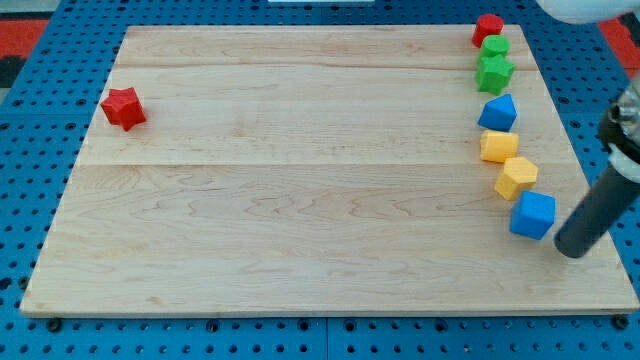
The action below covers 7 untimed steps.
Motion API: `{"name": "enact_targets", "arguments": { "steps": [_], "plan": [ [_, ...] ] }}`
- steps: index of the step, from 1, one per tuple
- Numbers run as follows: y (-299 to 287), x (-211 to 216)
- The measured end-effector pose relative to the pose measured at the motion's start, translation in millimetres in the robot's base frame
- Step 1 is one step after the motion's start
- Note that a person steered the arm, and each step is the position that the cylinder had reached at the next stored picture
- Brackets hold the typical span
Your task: Move the red star to the bottom right corner
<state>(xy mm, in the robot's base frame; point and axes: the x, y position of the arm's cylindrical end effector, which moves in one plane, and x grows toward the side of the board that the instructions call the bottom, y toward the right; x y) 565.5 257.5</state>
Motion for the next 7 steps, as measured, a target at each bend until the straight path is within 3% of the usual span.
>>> {"name": "enact_targets", "arguments": {
  "steps": [1,2,4,5,6,7],
  "plan": [
    [-96,-11],
    [-210,-70],
    [-291,-256],
    [-420,-310],
    [-517,-300],
    [-524,-232]
  ]
}}
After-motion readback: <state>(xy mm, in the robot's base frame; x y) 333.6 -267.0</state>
